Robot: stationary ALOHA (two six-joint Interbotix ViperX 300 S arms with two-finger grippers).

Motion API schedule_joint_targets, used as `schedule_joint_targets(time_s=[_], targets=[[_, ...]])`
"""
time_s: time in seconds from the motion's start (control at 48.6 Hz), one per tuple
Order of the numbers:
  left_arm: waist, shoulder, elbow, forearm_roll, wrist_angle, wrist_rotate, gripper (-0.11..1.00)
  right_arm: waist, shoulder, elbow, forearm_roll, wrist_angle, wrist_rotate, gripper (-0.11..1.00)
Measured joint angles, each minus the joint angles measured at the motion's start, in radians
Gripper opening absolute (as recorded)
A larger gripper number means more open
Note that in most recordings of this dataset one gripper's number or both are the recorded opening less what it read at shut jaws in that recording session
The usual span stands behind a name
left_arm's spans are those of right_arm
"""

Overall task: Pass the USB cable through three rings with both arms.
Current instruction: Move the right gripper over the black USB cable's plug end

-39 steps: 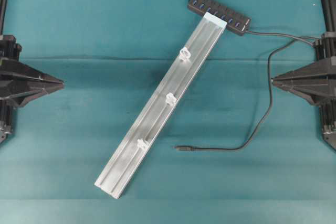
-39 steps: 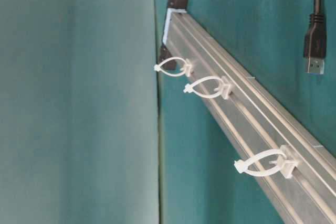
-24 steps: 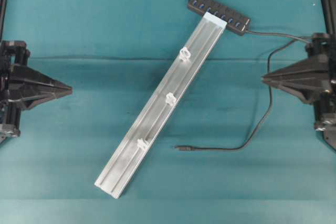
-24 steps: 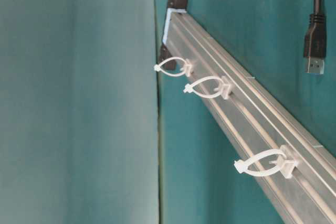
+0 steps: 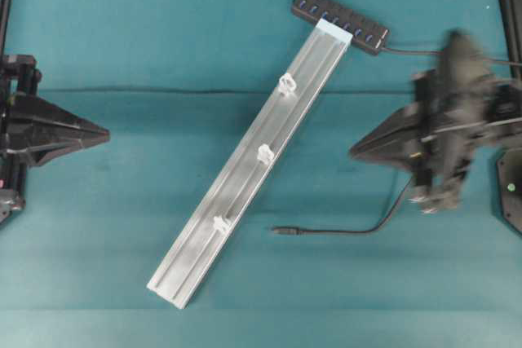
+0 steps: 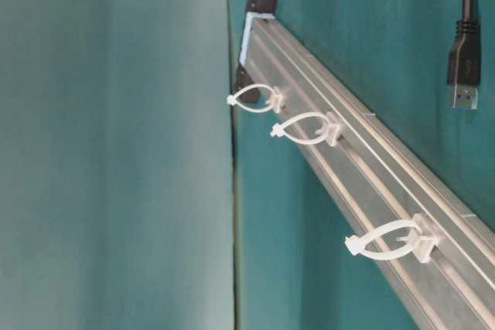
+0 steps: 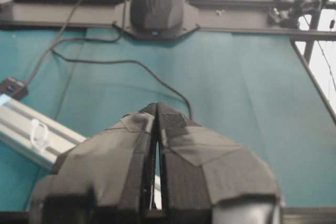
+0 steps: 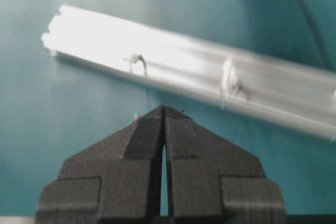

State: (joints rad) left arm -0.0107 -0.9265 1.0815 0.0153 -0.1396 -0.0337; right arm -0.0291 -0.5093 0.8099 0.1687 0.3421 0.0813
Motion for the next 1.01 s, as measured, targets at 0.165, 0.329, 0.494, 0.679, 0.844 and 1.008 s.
schedule_joint_targets(time_s=[0.165, 0.329, 0.494, 0.679, 0.844, 1.008], targets=[[0.000, -0.003, 0.000, 0.002, 0.000, -0.002, 0.00, 0.025, 0.186, -0.147, -0.009, 0.170, 0.000, 0.00], [-0.003, -0.003, 0.000, 0.002, 0.002, -0.002, 0.00, 0.054, 0.333, -0.285, -0.057, 0.357, 0.002, 0.00], [-0.003, -0.003, 0.000, 0.002, 0.002, -0.002, 0.00, 0.084, 0.408, -0.360, -0.103, 0.482, 0.000, 0.00], [-0.003, -0.005, 0.000, 0.002, 0.002, -0.003, 0.00, 0.118, 0.446, -0.407, -0.101, 0.495, 0.002, 0.05], [-0.003, -0.003, -0.002, 0.002, 0.002, -0.003, 0.00, 0.118, 0.463, -0.414, -0.080, 0.499, 0.011, 0.43], [-0.003, -0.005, -0.003, 0.002, 0.003, -0.003, 0.00, 0.126, 0.485, -0.416, -0.080, 0.499, 0.046, 0.87]])
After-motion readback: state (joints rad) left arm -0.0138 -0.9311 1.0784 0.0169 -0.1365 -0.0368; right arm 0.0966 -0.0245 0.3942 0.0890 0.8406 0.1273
